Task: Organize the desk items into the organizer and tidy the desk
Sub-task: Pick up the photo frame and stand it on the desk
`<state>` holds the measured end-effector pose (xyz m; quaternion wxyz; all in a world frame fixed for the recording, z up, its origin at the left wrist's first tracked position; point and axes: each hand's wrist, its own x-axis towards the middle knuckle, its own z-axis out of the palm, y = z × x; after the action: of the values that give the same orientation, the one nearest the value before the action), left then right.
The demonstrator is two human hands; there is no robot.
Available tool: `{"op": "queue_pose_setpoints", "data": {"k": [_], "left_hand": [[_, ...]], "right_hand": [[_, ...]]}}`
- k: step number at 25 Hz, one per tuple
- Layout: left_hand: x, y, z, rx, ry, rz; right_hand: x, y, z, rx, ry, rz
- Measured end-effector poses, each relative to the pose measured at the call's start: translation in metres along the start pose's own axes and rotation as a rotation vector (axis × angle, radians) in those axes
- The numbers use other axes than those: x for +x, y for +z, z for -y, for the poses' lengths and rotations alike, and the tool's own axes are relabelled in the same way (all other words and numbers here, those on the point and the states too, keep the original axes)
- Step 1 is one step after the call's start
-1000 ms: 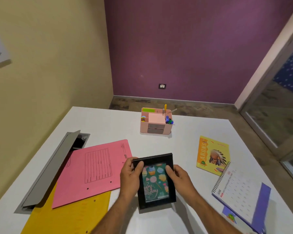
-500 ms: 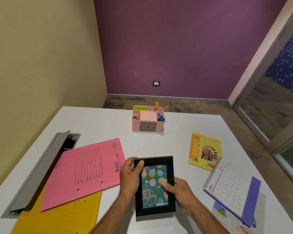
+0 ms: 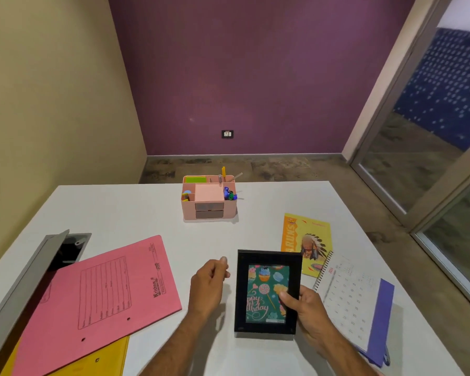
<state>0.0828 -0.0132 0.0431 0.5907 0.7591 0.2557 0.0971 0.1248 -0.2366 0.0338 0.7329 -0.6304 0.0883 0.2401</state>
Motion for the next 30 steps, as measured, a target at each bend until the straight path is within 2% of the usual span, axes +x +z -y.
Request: {"op": "queue_pose_setpoints", "data": {"k": [6, 10, 12, 17, 19, 24, 30], "left_hand": [[0.053, 0.072, 0.016, 0.477, 0.197, 0.198], [0.087, 0.132, 0.014, 0.584, 0.319, 0.219], [0.108, 0.159, 0.015, 0.71, 0.414, 0.228], [0.167, 0.21, 0.035, 0.969, 0.483, 0.252], [0.186, 0.222, 0.047, 1.021, 0.538, 0.253], [0.201, 0.23, 0.055, 1.044, 0.524, 0.234], [0.2, 0.23, 0.054, 1.044, 0.495, 0.228]], "right_hand": [[0.065, -0.076, 0.064, 0.073, -0.136, -0.144], [0.136, -0.127, 0.116, 0.025, -0.235, -0.181], [0.174, -0.148, 0.135, -0.019, -0.245, -0.187], [0.268, -0.185, 0.163, 0.016, -0.294, -0.248], [0.305, -0.197, 0.166, 0.011, -0.292, -0.292], [0.381, -0.219, 0.166, -0.01, -0.27, -0.337], [0.425, -0.228, 0.172, 0.007, -0.244, -0.322]]}}
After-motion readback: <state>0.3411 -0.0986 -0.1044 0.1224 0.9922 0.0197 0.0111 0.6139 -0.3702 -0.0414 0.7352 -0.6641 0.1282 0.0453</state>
